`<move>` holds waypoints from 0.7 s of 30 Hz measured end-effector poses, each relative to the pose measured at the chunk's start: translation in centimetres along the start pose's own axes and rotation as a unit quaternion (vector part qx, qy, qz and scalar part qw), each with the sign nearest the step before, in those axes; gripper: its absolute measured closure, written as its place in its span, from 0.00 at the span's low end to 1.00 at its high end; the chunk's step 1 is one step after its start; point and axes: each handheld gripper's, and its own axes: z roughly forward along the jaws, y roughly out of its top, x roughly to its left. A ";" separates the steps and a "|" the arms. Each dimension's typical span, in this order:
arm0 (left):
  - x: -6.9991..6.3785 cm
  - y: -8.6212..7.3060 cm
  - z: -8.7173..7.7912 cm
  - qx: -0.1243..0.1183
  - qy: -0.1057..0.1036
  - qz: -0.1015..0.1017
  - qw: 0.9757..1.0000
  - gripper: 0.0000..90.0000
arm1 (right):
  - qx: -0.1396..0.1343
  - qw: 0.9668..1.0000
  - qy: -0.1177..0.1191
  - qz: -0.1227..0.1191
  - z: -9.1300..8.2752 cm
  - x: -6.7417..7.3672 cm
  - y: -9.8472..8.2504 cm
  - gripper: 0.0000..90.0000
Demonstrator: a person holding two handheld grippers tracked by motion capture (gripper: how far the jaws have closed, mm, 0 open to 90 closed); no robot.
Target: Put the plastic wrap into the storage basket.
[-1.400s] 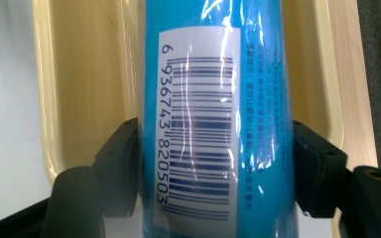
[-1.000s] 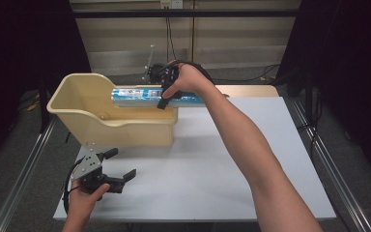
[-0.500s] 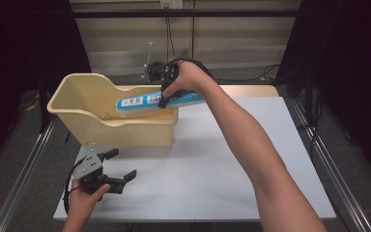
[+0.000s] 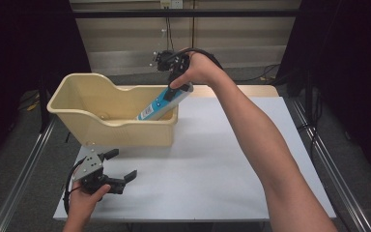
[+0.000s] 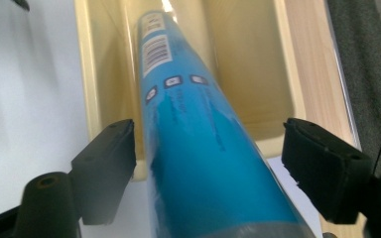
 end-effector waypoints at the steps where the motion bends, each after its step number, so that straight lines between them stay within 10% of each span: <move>1: 0.0 0.0 0.0 0.000 0.001 0.000 1.000 0.00 | -0.009 1.000 -0.004 0.010 -0.4 -0.1 -0.7 0.19; 8: -0.1 0.1 0.0 0.001 0.001 0.000 1.000 0.00 | -0.044 0.999 -0.005 0.032 -1.6 -0.1 -2.4 0.14; 21: -0.4 0.0 -0.2 0.007 0.004 0.007 1.000 0.00 | -0.153 0.985 -0.014 0.080 -3.6 0.2 -7.1 0.06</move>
